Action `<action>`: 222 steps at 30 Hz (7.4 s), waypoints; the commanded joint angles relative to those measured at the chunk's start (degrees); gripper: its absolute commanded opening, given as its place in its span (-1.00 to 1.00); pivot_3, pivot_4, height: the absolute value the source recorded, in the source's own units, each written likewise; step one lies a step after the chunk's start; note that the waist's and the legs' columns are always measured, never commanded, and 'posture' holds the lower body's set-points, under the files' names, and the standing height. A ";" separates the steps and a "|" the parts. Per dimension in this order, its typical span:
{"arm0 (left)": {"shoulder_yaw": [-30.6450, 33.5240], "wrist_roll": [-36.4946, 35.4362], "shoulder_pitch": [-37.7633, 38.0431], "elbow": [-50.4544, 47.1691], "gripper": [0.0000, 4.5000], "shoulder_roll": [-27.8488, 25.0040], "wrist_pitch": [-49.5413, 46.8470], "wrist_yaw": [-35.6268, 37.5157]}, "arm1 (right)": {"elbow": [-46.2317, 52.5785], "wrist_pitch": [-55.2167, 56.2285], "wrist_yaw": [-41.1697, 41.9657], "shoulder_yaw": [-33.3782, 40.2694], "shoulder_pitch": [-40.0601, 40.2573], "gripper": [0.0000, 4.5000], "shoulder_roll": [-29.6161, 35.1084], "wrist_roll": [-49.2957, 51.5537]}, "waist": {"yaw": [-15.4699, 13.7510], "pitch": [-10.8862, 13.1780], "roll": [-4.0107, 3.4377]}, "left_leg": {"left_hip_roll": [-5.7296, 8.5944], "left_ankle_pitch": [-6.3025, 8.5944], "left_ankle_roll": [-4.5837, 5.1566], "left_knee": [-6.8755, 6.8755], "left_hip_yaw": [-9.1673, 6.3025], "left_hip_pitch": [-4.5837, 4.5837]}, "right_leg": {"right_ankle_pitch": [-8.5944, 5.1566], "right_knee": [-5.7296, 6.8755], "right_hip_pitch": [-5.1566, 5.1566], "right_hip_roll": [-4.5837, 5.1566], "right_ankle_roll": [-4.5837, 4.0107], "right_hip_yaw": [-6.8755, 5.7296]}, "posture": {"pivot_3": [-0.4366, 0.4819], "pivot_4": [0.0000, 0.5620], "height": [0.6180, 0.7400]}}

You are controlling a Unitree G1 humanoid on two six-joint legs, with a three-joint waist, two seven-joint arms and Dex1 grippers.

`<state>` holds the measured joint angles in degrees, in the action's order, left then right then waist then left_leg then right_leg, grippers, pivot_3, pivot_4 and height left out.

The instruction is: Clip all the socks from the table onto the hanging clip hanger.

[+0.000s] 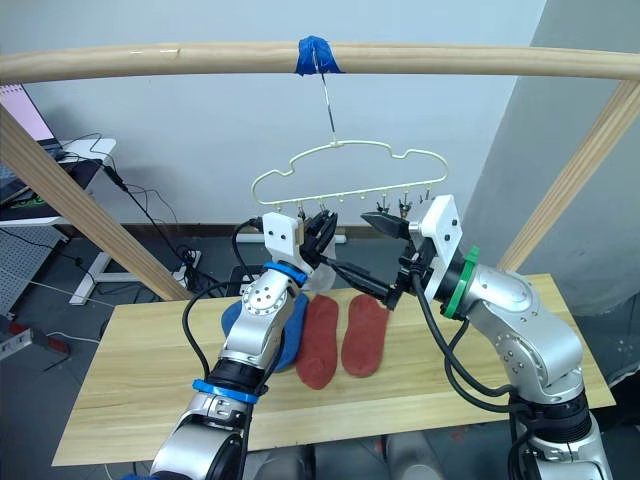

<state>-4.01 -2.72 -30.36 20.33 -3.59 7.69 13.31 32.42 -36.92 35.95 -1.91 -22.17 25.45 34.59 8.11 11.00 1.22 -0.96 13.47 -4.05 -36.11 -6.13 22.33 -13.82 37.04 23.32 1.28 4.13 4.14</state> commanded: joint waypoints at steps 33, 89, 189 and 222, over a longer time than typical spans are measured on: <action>-0.41 -0.37 1.65 -8.91 0.25 -2.55 -7.59 4.69 | -1.66 2.68 -1.38 -1.60 1.05 1.00 -1.41 -3.09 | -0.17 0.02 -0.03 | 0.00 -0.01 0.01 0.01 -0.02 -0.02 | 0.00 0.01 -0.01 0.00 0.00 0.00 | -0.46 -0.39 1.00; 0.62 -0.77 -1.35 -6.08 -0.99 -0.82 -5.86 2.54 | 0.88 0.92 -1.98 -1.13 -0.65 1.00 -1.41 -0.63 | -0.12 0.02 -0.03 | 0.00 0.00 0.01 0.01 -0.02 -0.02 | 0.00 0.00 -0.01 0.00 0.00 0.00 | -0.48 -0.39 1.00; 20.19 -47.90 -4.64 -20.72 -1.00 -15.39 -76.23 7.94 | -18.65 29.72 -4.38 -23.33 2.40 -0.98 -6.22 -54.63 | 2.80 0.56 0.06 | -0.40 0.02 -0.05 0.14 0.09 -0.37 | -0.03 0.01 -0.10 -0.37 -0.08 0.05 | -0.50 -0.29 1.00; 18.56 -46.65 -5.16 -19.63 -1.00 -15.80 -73.89 9.02 | -16.75 27.37 -3.69 -22.17 1.15 -0.98 -7.61 -53.06 | 2.84 0.63 0.09 | -0.40 0.03 -0.06 0.15 0.09 -0.35 | -0.03 -0.02 -0.09 -0.36 -0.08 0.04 | -0.51 -0.32 1.00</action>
<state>15.60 -50.16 -35.65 -0.02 -18.96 -65.68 22.14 12.90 -9.53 32.52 -25.26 -19.83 18.44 -18.99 10.95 11.63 1.31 -1.36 13.50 -4.11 -35.97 -6.04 21.98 -13.85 37.03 23.23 0.92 4.06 4.19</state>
